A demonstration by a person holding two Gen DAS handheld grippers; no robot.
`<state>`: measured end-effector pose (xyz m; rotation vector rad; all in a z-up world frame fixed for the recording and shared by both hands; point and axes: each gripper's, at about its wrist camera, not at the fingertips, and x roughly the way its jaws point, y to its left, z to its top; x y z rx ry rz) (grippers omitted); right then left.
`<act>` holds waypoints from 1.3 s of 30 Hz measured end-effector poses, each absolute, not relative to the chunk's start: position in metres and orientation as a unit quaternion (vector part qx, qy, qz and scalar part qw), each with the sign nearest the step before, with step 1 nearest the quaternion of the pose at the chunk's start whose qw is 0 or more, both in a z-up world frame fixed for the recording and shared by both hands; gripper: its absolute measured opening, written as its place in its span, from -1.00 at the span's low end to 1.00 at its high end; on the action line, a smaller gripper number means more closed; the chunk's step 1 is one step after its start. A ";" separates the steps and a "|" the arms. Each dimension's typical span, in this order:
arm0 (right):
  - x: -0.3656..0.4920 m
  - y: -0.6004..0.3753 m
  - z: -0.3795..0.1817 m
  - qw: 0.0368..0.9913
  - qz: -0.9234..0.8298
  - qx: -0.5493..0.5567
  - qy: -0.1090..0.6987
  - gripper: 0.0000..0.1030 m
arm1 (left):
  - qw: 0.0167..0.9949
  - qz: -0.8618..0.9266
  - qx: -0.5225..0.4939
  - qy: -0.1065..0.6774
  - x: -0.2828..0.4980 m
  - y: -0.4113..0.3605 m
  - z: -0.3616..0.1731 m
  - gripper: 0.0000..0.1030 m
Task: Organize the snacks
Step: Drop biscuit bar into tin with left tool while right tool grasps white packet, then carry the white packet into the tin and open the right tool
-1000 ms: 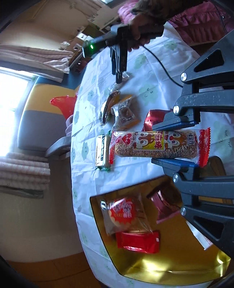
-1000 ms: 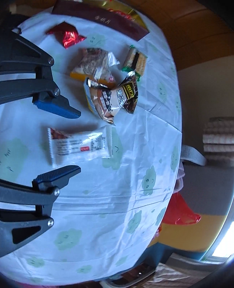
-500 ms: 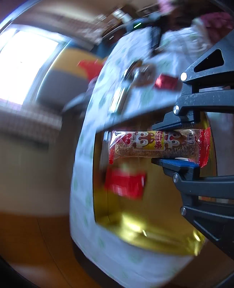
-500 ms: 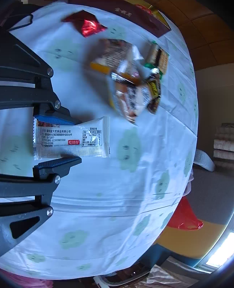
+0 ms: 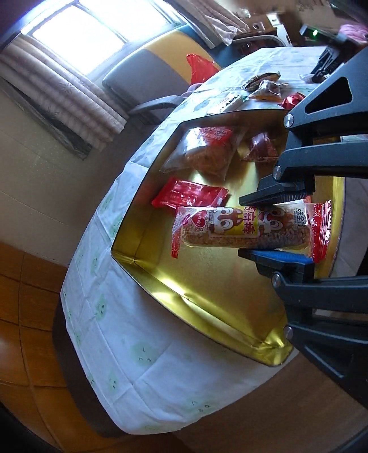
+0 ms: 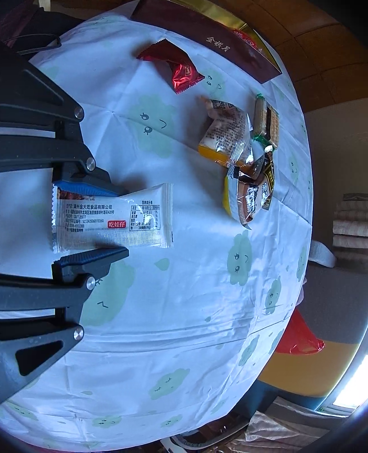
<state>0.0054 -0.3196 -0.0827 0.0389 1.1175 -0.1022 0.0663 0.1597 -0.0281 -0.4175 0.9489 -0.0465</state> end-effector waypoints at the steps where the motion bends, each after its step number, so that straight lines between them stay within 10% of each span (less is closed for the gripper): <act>1: 0.005 -0.319 -0.082 0.847 -0.051 0.018 0.529 -0.34 | 0.870 -0.020 -0.197 0.452 0.069 0.158 -0.027 -0.44; 39: -0.003 -0.317 -0.081 0.857 -0.073 0.020 0.509 -0.34 | 0.914 -0.013 -0.038 0.404 0.041 0.083 -0.007 -0.23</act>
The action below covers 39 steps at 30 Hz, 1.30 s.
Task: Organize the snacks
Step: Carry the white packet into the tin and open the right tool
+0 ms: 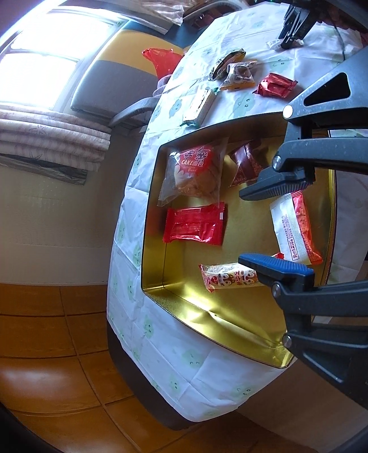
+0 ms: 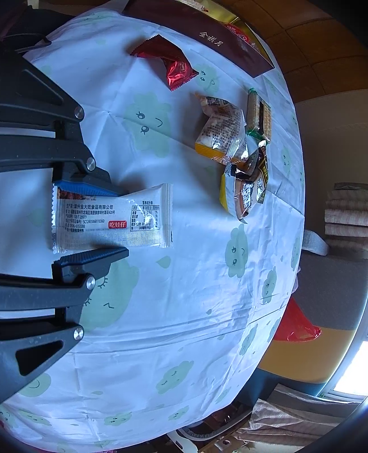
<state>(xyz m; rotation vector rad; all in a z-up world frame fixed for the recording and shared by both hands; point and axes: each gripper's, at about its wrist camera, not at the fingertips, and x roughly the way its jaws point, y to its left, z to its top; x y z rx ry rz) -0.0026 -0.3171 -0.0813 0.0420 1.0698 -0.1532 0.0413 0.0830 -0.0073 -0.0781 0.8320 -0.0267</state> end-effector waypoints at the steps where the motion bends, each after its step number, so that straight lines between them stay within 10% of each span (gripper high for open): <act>1: -0.003 -0.317 -0.081 0.857 -0.073 0.020 0.510 -0.34 | 0.914 -0.012 -0.036 0.404 0.041 0.083 -0.008 -0.23; 39: 0.033 -0.105 0.012 0.875 0.222 -0.016 0.430 -0.35 | 0.920 0.038 -0.058 0.387 0.045 0.124 -0.007 -0.08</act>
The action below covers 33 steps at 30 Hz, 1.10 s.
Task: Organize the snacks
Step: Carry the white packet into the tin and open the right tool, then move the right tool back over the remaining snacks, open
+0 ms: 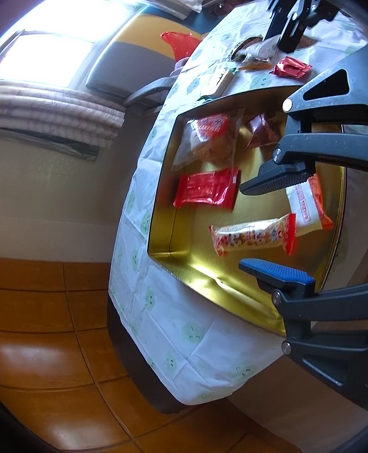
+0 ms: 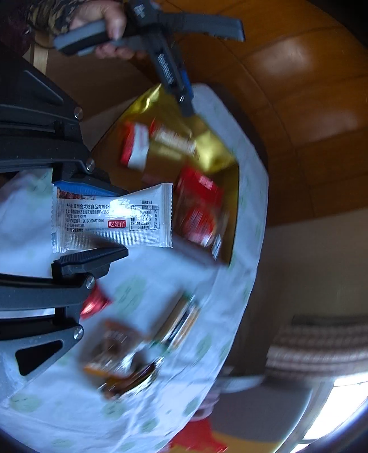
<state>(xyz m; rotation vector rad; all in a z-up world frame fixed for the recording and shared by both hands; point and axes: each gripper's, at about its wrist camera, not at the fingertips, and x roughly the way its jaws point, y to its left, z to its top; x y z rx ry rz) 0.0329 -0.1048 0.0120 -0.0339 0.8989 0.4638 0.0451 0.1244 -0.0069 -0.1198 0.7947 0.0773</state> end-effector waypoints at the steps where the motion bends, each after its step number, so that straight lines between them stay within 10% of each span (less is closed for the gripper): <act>1: 0.038 -0.091 0.014 0.872 0.237 -0.020 0.427 -0.35 | 0.919 0.039 -0.059 0.387 0.045 0.125 -0.007 -0.08; 33: 0.040 -0.044 -0.028 0.863 0.224 -0.054 0.449 -0.26 | 0.924 0.016 -0.038 0.381 0.039 0.107 -0.005 -0.02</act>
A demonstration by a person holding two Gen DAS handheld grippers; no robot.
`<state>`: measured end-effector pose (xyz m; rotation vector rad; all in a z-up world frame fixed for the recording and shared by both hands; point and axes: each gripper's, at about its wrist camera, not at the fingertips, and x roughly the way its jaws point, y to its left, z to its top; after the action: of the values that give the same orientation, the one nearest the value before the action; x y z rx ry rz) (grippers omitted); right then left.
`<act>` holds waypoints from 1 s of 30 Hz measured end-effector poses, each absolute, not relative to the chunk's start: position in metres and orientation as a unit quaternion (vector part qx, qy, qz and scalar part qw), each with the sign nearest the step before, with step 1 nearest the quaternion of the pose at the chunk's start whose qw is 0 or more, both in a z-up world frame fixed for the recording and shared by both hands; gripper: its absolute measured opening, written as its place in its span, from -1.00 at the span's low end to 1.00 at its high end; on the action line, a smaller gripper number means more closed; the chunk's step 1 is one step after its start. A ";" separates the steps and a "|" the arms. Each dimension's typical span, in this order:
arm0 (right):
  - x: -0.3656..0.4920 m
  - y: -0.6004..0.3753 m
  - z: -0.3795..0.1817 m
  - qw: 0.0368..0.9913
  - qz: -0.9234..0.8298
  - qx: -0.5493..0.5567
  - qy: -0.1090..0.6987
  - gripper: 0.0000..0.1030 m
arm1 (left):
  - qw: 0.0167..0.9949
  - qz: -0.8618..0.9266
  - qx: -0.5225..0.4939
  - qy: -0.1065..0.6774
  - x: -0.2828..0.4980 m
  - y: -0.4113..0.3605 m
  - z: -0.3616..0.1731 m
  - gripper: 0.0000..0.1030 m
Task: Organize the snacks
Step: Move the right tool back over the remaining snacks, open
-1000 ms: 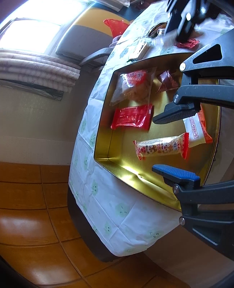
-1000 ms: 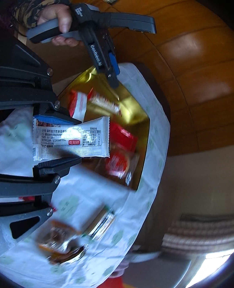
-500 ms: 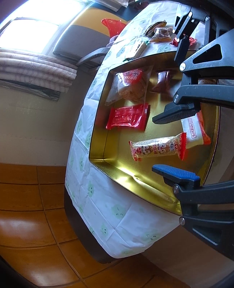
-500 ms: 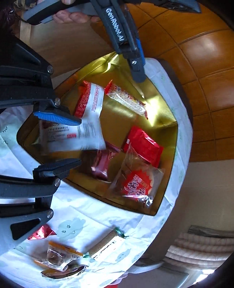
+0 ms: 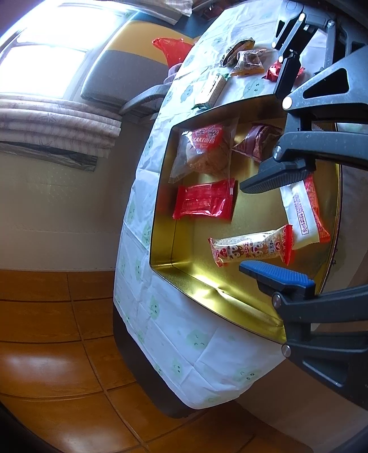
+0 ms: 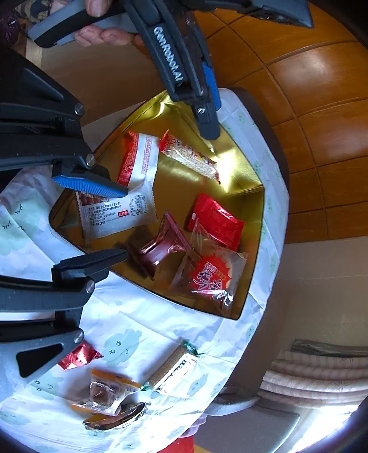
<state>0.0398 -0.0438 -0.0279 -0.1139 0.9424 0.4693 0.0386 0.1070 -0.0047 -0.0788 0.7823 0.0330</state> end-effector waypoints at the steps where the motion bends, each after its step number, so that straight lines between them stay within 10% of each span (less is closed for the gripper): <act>1: 0.039 -0.045 -0.026 0.865 0.221 -0.052 0.447 -0.26 | 0.924 0.015 -0.038 0.381 0.038 0.106 -0.004 -0.02; 30: 0.012 -0.113 -0.009 0.898 0.131 0.019 0.420 -0.26 | 0.925 -0.023 0.003 0.380 0.032 0.073 -0.003 -0.02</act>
<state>0.0115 -0.1126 -0.0089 0.0397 0.8709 0.2717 0.0316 0.0731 -0.0032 0.0062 0.7796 -0.0465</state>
